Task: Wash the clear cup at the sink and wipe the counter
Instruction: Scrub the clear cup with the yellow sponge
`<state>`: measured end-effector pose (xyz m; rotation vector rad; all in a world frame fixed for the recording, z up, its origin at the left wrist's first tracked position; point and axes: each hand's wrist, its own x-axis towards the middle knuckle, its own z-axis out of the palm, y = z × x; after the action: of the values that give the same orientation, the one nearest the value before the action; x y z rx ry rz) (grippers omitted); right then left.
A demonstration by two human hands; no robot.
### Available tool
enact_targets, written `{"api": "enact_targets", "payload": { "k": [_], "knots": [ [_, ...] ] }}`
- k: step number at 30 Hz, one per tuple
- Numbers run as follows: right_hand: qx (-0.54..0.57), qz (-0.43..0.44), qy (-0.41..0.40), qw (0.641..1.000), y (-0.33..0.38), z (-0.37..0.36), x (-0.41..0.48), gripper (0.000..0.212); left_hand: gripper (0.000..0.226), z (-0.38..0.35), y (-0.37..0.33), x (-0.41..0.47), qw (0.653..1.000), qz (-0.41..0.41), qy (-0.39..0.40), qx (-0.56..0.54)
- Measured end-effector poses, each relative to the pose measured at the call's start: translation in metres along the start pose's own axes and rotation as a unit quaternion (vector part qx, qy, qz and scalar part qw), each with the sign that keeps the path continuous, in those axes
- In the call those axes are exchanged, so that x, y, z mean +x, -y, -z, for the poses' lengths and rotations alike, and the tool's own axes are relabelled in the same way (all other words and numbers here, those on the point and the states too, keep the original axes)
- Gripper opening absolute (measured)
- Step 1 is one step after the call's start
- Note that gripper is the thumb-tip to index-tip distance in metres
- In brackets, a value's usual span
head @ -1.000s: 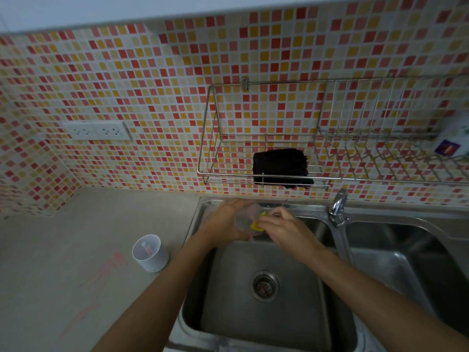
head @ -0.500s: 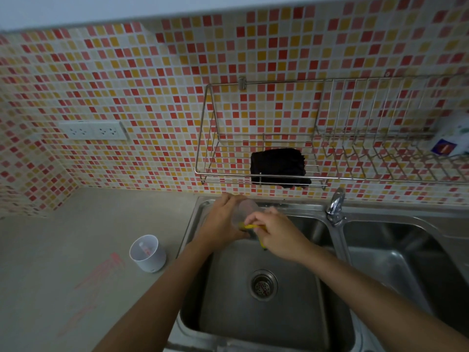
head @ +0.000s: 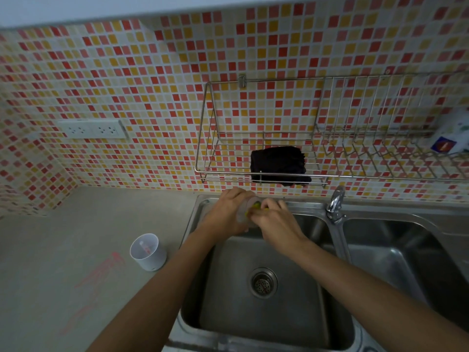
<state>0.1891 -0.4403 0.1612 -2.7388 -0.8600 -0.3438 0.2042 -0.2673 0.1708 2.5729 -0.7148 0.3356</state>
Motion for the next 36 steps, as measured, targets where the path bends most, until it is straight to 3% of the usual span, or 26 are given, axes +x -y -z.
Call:
{"api": "enact_targets", "payload": {
  "k": [2,6,10,15,22,28,32,34,36],
  "knots": [
    [-0.018,0.003,0.037,0.999,0.001,-0.003,0.0,0.033,0.071,0.002,-0.007,0.002,1.0,-0.014,0.005,0.007],
    [0.063,-0.011,0.094,0.994,-0.005,-0.004,-0.001,0.031,0.066,-0.005,-0.009,-0.004,1.0,0.001,0.024,0.0],
    [-0.02,0.002,0.037,0.999,-0.006,0.0,-0.006,0.031,0.079,-0.007,-0.008,0.005,0.999,0.018,0.049,-0.005],
    [0.067,0.003,0.01,0.998,-0.017,0.007,-0.016,0.037,0.086,-0.007,-0.001,0.002,0.996,0.052,0.072,-0.027],
    [0.025,0.089,-0.054,0.994,-0.034,-0.016,-0.019,0.04,0.088,0.001,-0.002,0.011,0.994,0.044,0.094,-0.046],
    [0.033,0.102,-0.102,0.989,-0.028,-0.001,-0.015,0.034,0.096,-0.009,-0.003,0.0,0.988,0.097,0.029,-0.119],
    [0.116,0.079,-0.049,0.989,-0.017,0.003,-0.009,0.034,0.085,-0.014,0.0,-0.002,0.989,0.105,-0.028,-0.096],
    [0.216,0.005,0.018,0.976,-0.014,0.006,-0.006,0.033,0.082,-0.015,0.006,-0.006,0.993,0.088,-0.024,-0.076],
    [0.255,-0.018,0.058,0.965,-0.015,0.004,-0.003,0.031,0.082,-0.015,0.009,-0.01,0.994,0.087,-0.012,-0.061]
  ]
}}
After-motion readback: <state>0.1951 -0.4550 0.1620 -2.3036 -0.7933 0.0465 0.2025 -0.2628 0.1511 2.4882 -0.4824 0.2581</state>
